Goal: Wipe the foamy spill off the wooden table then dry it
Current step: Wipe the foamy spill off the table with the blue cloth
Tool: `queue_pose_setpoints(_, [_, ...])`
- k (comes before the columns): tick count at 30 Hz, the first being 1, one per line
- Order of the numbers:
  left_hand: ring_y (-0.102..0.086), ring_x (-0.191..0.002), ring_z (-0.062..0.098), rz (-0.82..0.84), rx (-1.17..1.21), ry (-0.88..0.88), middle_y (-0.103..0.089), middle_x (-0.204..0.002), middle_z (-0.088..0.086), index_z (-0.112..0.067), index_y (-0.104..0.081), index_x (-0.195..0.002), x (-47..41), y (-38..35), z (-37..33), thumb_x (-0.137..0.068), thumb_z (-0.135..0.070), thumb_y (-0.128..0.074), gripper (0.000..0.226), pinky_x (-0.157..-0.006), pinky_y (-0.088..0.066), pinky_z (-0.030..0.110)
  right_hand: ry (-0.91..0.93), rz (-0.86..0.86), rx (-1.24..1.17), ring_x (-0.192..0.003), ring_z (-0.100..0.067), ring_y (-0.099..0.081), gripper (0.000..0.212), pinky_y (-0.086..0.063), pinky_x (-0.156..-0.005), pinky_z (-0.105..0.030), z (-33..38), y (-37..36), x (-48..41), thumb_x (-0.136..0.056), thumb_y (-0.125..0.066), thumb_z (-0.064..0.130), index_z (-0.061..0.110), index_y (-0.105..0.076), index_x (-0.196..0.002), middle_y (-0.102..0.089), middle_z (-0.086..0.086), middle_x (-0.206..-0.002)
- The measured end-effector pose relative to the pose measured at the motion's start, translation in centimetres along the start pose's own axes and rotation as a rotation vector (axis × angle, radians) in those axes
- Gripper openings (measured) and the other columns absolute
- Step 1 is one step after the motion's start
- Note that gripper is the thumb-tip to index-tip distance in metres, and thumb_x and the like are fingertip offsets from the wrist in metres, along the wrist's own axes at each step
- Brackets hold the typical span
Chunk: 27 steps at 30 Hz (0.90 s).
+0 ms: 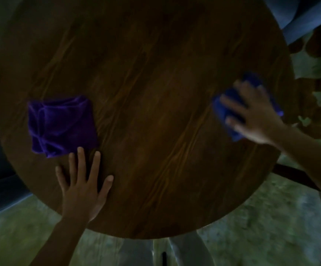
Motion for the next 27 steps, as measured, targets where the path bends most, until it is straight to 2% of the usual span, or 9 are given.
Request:
queue_pose_setpoints(3, [0.006,-0.159,0.03,-0.011,0.002,0.033,0.007,-0.173,0.008,-0.028,-0.013,-0.163,-0.2,0.0,0.4,-0.097,-0.07,-0.016,0.078,-0.122,-0.001,0.066,-0.796,-0.062,-0.205,-0.16,-0.033,0.012,0.071,0.005,-0.125,-0.064,-3.4,1.9,-4.7,-0.098,-0.01,0.075,0.048,0.006,-0.163,0.012,-0.01,-0.174])
queue_pose_setpoints(5, [0.003,-0.159,0.03,-0.02,0.004,0.027,0.003,-0.173,0.008,-0.029,-0.013,-0.163,-0.1,-0.1,0.1,-0.097,-0.07,-0.016,0.077,-0.123,0.001,0.064,-0.936,-0.086,-0.253,-0.159,-0.034,0.015,0.069,0.007,-0.124,-0.064,-1.0,2.3,-7.8,-0.101,-0.01,0.069,0.045,0.007,-0.164,0.015,-0.011,-0.174])
queue_pose_setpoints(8, [-0.002,-0.159,0.029,-0.016,0.046,0.07,-0.004,-0.173,0.009,-0.031,-0.015,-0.162,0.1,0.0,0.2,-0.096,-0.071,-0.015,0.077,-0.124,0.004,0.059,-0.564,-0.11,-0.141,-0.16,-0.038,0.006,0.066,0.004,-0.125,-0.064,6.4,2.4,-11.9,-0.104,-0.016,0.063,0.042,-0.004,-0.166,0.004,-0.013,-0.174])
queue_pose_setpoints(13, [-0.011,-0.157,0.031,0.004,0.099,0.11,-0.016,-0.167,0.014,-0.033,-0.029,-0.159,-0.1,0.5,0.1,-0.093,-0.075,-0.014,0.08,-0.124,0.012,0.05,0.642,0.137,0.095,-0.16,-0.038,0.006,0.061,0.009,-0.125,-0.063,22.4,-1.8,-2.6,-0.106,-0.03,0.061,0.045,-0.02,-0.164,-0.001,-0.009,-0.175])
queue_pose_setpoints(15, [-0.013,-0.156,0.031,0.019,0.083,0.124,-0.016,-0.167,0.013,-0.034,-0.029,-0.159,-0.1,0.4,0.2,-0.093,-0.075,-0.015,0.079,-0.124,0.012,0.047,0.881,0.279,0.106,-0.16,-0.033,0.012,0.062,0.019,-0.124,-0.058,24.8,-3.6,3.9,-0.106,-0.036,0.06,0.044,-0.018,-0.164,0.004,-0.006,-0.176])
queue_pose_setpoints(18, [-0.011,-0.156,0.031,0.033,0.065,0.113,-0.015,-0.168,0.013,-0.035,-0.025,-0.159,-0.1,0.3,0.3,-0.094,-0.074,-0.015,0.077,-0.123,0.014,0.045,0.957,0.315,0.126,-0.16,-0.028,0.015,0.064,0.024,-0.123,-0.054,22.8,-4.6,6.9,-0.106,-0.037,0.061,0.044,-0.016,-0.164,0.007,-0.004,-0.175])
queue_pose_setpoints(21, [-0.01,-0.157,0.031,0.046,0.059,0.111,-0.013,-0.169,0.013,-0.036,-0.022,-0.16,-0.3,0.2,0.4,-0.094,-0.074,-0.015,0.076,-0.124,0.012,0.05,0.734,0.225,0.111,-0.161,-0.032,0.004,0.067,0.011,-0.126,-0.058,17.2,-3.0,2.6,-0.103,-0.034,0.066,0.047,-0.014,-0.164,0.003,-0.004,-0.175])
queue_pose_setpoints(24, [-0.013,-0.156,0.033,0.026,0.058,0.085,-0.016,-0.168,0.015,-0.034,-0.024,-0.16,-0.1,0.2,0.4,-0.095,-0.073,-0.017,0.076,-0.124,0.01,0.054,0.14,0.067,0.064,-0.161,-0.036,-0.005,0.068,-0.003,-0.127,-0.061,10.7,-0.5,-4.4,-0.101,-0.028,0.068,0.051,-0.005,-0.162,-0.003,-0.009,-0.175])
queue_pose_setpoints(27, [-0.017,-0.155,0.034,0.001,0.051,0.052,-0.022,-0.167,0.017,-0.032,-0.029,-0.159,-0.2,0.3,0.4,-0.096,-0.071,-0.019,0.075,-0.123,0.0,0.062,-0.483,-0.026,-0.017,-0.161,-0.031,0.008,0.066,0.007,-0.127,-0.058,9.4,1.2,-10.6,-0.102,-0.014,0.07,0.05,0.007,-0.162,0.009,-0.008,-0.175])
Point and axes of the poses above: each hand's wrist, its own x-axis away from the middle knuckle, its own y-axis out of the back of the hand, z = x × y, the point moved 5 cm from there along -x, towards the middle knuckle
